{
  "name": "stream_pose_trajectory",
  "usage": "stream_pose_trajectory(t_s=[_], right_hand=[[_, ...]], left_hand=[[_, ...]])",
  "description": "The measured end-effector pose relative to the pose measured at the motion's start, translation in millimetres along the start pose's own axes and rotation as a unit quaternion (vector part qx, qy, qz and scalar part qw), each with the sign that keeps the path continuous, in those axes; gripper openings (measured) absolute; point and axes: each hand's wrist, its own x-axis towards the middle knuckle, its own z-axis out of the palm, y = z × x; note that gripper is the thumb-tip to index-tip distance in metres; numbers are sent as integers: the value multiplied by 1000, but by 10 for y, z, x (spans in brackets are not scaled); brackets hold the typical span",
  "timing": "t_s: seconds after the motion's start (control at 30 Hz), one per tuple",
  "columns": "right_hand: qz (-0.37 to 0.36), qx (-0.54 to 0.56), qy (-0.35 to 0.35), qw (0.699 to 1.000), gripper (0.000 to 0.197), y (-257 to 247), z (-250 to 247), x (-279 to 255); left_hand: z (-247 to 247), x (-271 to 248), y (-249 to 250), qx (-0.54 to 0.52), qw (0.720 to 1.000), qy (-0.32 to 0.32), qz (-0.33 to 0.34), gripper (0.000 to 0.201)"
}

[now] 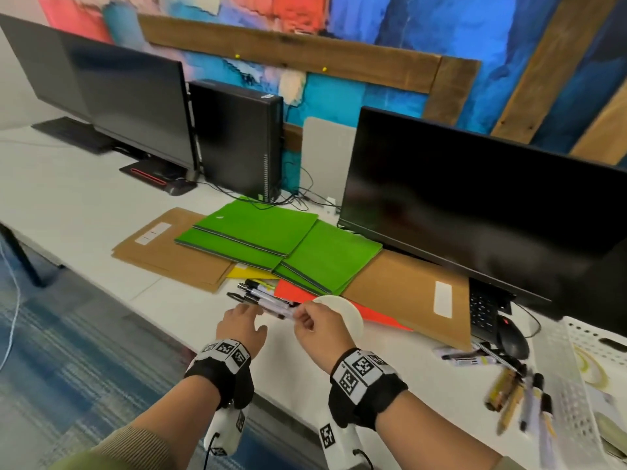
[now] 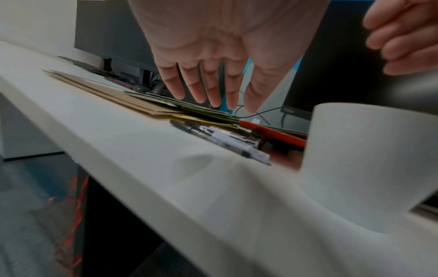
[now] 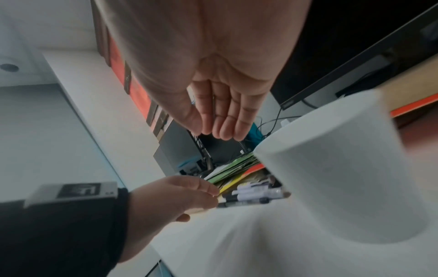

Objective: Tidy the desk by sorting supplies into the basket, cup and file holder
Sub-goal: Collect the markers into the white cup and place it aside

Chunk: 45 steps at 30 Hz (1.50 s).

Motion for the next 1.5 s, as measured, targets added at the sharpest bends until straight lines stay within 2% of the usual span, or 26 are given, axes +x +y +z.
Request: stream_pose_trajectory(t_s=[0.13, 0.3, 0.4, 0.67, 0.8, 0.97, 1.07, 1.2, 1.27, 1.4, 1.5], right_hand=[[23, -47, -76, 996, 31, -105, 367, 105], [64, -137, -164, 975, 50, -103, 782, 211], [84, -177, -155, 968, 57, -40, 945, 310], [104, -235, -115, 960, 70, 128, 1108, 553], [130, -256, -114, 951, 70, 168, 1111, 599], [105, -297, -70, 946, 68, 109, 1102, 586], [102, -288, -101, 947, 63, 117, 1083, 639], [113, -295, -114, 942, 38, 111, 1043, 638], [124, -288, -117, 942, 31, 108, 1017, 614], [155, -266, -129, 943, 29, 80, 951, 598], [175, -231, -142, 946, 36, 35, 888, 570]], left_hand=[[-4, 128, -330, 32, 998, -50, -13, 49], [-48, 318, -597, 50, 993, -110, -11, 55], [-63, 419, -650, 49, 990, -129, -13, 55], [-58, 618, -655, 62, 990, -128, -9, 56], [-35, 678, -633, 66, 988, -136, -13, 58], [-9, 723, -628, 63, 989, -130, -18, 57], [-4, 746, -631, 65, 990, -126, -16, 56], [11, 765, -669, 69, 991, -115, -15, 49], [22, 776, -689, 69, 992, -107, -9, 46], [30, 792, -667, 54, 993, -106, -10, 44], [67, 778, -612, 26, 991, -125, -27, 44]])
